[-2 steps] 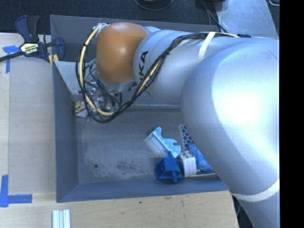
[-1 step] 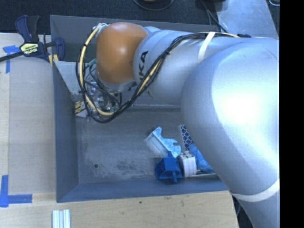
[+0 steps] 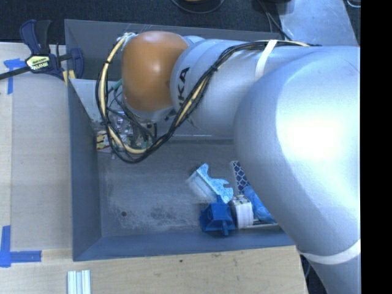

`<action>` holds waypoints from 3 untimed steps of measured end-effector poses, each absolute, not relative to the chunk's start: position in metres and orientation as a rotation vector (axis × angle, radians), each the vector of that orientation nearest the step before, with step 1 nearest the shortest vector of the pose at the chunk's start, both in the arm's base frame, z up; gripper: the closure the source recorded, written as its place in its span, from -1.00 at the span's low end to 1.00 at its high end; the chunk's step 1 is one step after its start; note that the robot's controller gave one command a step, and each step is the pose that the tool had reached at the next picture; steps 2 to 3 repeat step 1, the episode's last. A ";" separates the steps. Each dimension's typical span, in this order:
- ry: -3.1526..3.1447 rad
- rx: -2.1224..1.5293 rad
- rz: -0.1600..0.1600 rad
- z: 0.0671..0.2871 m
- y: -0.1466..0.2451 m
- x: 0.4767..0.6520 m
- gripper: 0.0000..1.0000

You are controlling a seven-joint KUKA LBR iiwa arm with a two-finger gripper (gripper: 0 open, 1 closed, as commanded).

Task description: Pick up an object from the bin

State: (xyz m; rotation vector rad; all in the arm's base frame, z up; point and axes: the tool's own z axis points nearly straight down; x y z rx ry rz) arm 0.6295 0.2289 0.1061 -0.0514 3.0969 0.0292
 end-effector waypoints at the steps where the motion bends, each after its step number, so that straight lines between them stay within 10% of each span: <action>1: 3.084 -0.054 0.043 0.185 0.224 0.641 1.00; 3: 3.084 -0.054 0.043 0.185 0.224 0.641 1.00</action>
Offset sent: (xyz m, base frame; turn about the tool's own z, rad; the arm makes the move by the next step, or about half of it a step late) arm -0.0001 -0.0001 0.0824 0.0000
